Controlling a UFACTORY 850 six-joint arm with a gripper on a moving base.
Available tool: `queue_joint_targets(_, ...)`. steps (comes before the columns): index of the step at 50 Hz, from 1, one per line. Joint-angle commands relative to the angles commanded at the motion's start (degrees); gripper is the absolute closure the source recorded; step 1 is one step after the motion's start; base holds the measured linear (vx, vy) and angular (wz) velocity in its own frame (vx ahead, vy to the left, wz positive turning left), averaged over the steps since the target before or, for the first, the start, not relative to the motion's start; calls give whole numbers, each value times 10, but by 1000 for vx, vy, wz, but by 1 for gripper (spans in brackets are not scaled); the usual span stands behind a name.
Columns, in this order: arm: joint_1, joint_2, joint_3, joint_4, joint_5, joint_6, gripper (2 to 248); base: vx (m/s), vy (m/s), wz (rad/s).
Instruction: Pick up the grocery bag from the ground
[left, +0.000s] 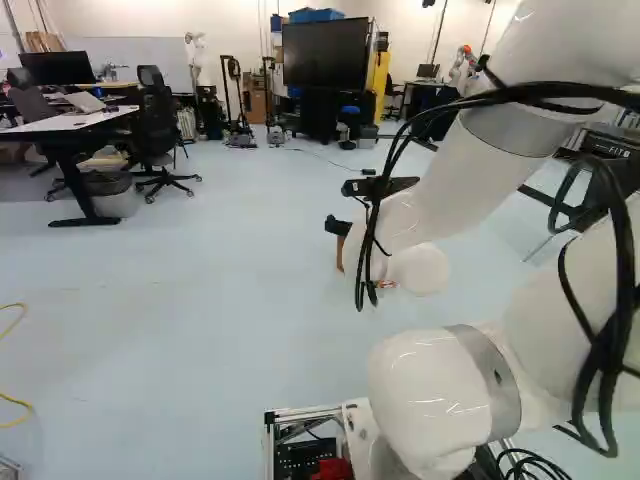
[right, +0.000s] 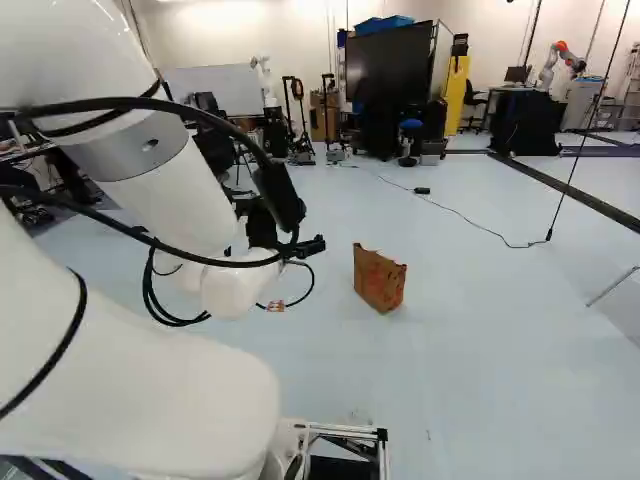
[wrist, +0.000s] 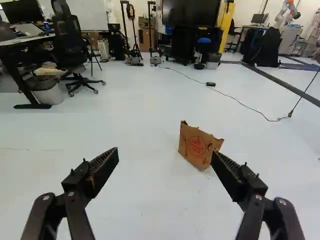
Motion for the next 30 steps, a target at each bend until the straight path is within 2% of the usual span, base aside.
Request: queue_joint_targets(30,0,0,0,0,0,0,3,0,0,0)
